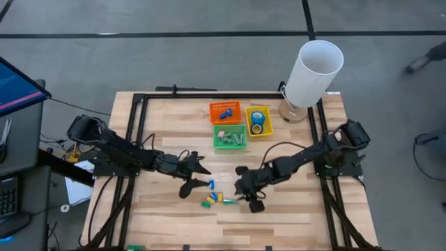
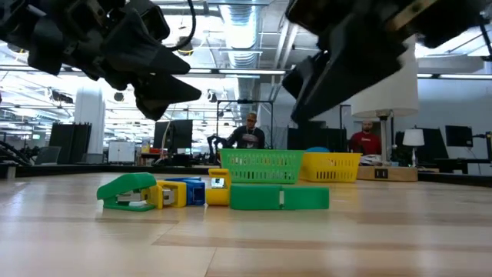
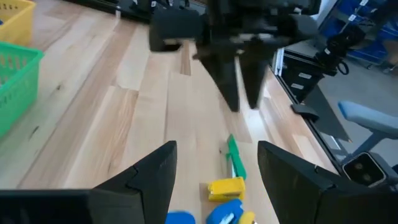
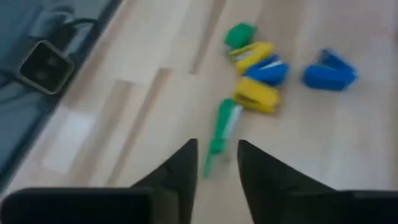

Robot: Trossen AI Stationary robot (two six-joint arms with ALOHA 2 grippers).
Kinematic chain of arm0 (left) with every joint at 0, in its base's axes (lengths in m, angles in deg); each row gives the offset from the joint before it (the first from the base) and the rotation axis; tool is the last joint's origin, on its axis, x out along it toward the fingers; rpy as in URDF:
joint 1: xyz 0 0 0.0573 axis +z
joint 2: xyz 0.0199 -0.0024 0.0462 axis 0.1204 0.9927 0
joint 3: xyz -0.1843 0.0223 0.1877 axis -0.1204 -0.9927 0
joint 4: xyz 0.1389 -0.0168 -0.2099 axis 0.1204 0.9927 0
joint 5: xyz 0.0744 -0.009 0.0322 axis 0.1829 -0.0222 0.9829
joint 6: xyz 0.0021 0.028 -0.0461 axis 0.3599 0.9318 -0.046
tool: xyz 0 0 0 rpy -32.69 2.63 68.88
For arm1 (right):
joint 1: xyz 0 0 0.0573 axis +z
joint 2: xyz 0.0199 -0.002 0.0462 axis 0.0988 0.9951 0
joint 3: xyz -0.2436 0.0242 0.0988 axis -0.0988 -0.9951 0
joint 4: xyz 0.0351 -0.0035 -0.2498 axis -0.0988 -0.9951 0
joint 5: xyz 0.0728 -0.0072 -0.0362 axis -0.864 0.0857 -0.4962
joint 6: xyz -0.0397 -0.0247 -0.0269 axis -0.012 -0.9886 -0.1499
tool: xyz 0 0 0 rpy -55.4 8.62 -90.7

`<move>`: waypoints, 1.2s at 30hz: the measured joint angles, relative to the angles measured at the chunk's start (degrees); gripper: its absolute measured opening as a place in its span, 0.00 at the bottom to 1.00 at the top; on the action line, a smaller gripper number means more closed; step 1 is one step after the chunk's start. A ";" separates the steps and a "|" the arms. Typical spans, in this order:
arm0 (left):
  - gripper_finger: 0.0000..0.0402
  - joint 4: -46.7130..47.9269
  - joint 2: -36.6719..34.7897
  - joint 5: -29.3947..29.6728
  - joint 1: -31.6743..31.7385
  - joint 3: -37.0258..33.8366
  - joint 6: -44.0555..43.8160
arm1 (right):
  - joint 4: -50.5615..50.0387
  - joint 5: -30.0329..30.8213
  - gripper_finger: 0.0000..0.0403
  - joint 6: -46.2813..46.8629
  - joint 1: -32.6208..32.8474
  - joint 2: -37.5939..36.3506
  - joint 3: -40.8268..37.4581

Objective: Pick and place Stapler, Stapler remover, tape
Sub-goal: Put the green stapler into the orange bin

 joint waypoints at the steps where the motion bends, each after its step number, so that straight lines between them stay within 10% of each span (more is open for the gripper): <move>1: 0.53 -0.08 0.78 -0.09 0.00 0.70 0.10 | -0.14 0.08 0.30 0.57 0.57 0.48 0.02; 15: 0.53 -0.95 2.77 2.23 0.40 2.92 0.69 | -0.07 1.76 0.59 0.02 2.10 11.27 3.32; 21: 0.53 -0.98 2.77 2.21 0.44 2.92 0.69 | -0.92 2.94 0.44 0.92 1.83 11.27 3.36; 28: 0.53 -0.97 2.77 2.17 0.44 2.92 0.70 | -2.22 2.37 0.05 0.89 0.15 11.23 3.45; 36: 0.53 -0.97 2.77 1.18 0.32 2.92 0.71 | -3.58 1.72 0.01 0.13 0.06 10.05 3.17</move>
